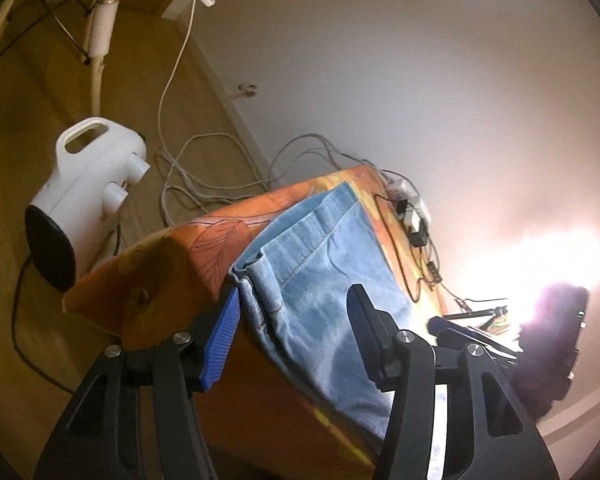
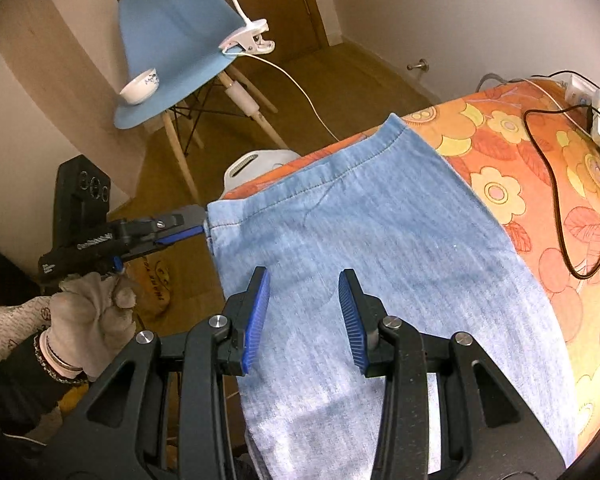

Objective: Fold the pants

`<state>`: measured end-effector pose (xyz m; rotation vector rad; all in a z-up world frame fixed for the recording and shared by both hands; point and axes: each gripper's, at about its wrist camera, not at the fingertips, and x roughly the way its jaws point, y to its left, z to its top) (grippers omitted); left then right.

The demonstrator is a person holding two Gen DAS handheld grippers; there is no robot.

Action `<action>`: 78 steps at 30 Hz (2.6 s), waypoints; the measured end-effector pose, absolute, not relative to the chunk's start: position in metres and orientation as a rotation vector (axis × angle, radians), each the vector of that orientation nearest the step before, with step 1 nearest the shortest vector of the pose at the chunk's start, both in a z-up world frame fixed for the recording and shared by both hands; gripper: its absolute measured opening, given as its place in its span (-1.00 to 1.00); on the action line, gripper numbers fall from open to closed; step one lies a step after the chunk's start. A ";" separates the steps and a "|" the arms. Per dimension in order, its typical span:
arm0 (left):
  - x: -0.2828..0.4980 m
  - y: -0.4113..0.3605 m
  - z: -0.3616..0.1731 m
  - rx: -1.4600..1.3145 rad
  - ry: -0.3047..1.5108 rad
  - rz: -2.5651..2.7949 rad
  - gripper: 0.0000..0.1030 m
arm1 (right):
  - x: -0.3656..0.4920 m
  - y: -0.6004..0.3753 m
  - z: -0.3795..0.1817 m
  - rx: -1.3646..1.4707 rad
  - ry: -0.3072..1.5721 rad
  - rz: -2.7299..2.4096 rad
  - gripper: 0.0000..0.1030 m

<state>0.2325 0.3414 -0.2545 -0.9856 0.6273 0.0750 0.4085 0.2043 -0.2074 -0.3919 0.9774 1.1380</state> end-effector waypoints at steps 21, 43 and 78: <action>0.252 0.266 -0.210 -0.481 0.536 0.037 -0.79 | 0.468 0.259 -0.193 -0.216 1.158 1.071 0.19; 0.248 0.255 -0.221 -0.374 0.559 0.031 -0.75 | 0.502 0.353 -0.264 -0.435 1.287 0.776 -0.76; 0.256 0.268 -0.172 -0.344 0.492 0.010 -0.90 | 0.495 0.319 -0.192 -0.183 1.163 0.887 -0.89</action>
